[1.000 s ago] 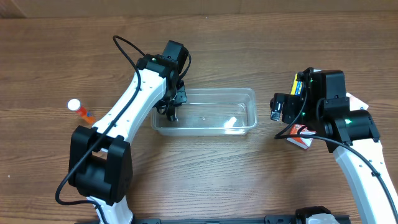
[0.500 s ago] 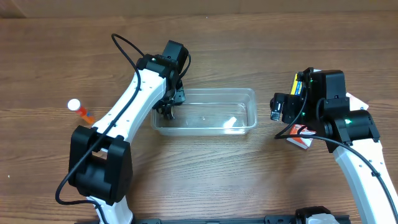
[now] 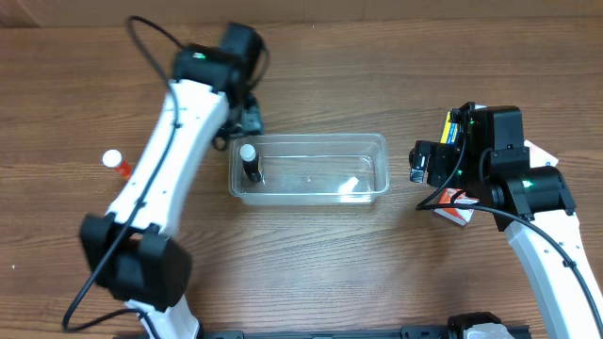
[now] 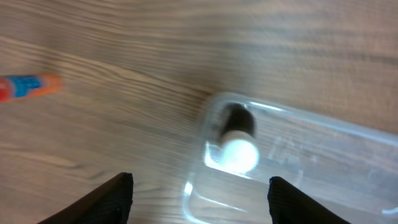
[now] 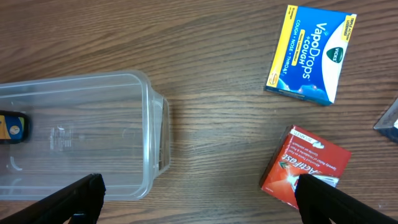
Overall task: Pack container
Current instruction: 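Carry the dark bottle into the container's left end and release, then move the left gripper to the orange tube and grasp it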
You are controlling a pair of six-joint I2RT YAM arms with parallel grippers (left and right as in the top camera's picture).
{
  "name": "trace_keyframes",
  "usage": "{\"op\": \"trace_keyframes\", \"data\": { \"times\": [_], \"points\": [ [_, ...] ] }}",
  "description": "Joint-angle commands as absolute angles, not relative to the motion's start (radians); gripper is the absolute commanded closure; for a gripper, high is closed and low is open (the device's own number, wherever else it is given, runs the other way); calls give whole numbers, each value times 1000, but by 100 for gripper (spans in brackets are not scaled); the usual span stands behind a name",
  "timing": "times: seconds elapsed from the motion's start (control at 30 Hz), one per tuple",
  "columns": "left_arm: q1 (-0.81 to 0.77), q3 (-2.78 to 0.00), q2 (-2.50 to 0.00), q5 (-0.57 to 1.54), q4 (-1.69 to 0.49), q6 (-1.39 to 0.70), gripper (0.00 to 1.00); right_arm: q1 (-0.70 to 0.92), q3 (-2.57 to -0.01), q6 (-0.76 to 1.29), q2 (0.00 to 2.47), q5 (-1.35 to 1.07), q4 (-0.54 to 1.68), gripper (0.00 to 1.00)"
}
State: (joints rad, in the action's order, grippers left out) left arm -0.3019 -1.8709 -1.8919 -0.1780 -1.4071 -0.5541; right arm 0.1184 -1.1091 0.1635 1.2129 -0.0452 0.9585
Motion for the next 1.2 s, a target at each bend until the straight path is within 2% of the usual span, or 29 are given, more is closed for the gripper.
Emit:
{"op": "trace_keyframes", "data": {
  "times": [0.0,0.13,0.2,0.37,0.5,0.7,0.87,0.9,0.93,1.03,1.1,1.17],
  "points": [
    [-142,-1914,-1681,-213,-1459,-583,26,116,-1132,168,1203,-47,953,0],
    [61,-1880,-1526,-214,-1485,-551,15,116,-1132,168,1203,-47,952,0],
    [160,-1837,-1516,-206,-1483,-501,13,116,-1132,168,1203,-47,953,0],
    [311,-1570,-1517,-64,-1258,-402,11,116,-1132,168,1203,-47,953,0],
    [348,-1475,-1565,-47,-1113,-336,13,116,-1132,168,1203,-47,953,0],
    [348,-1475,-1773,-48,-1093,-336,13,116,-1132,169,1236,-47,953,0],
    [348,-1475,-1850,-50,-1067,-335,14,116,-1132,169,1263,-47,953,0],
    [348,-1475,-1851,-56,-1054,-327,19,116,-1132,169,1263,-47,953,0],
    [348,-1475,-1851,-56,-1042,-324,30,116,-1132,168,1263,-47,953,0],
    [348,-1475,-1851,-56,-1034,-316,44,116,-1132,169,1263,-47,953,0],
    [348,-1475,-1851,-56,-1035,-313,61,116,-1132,169,1263,-47,953,0],
    [348,-1475,-1851,-56,-1039,-310,68,116,-1132,169,1263,-47,953,0]
  ]
}}
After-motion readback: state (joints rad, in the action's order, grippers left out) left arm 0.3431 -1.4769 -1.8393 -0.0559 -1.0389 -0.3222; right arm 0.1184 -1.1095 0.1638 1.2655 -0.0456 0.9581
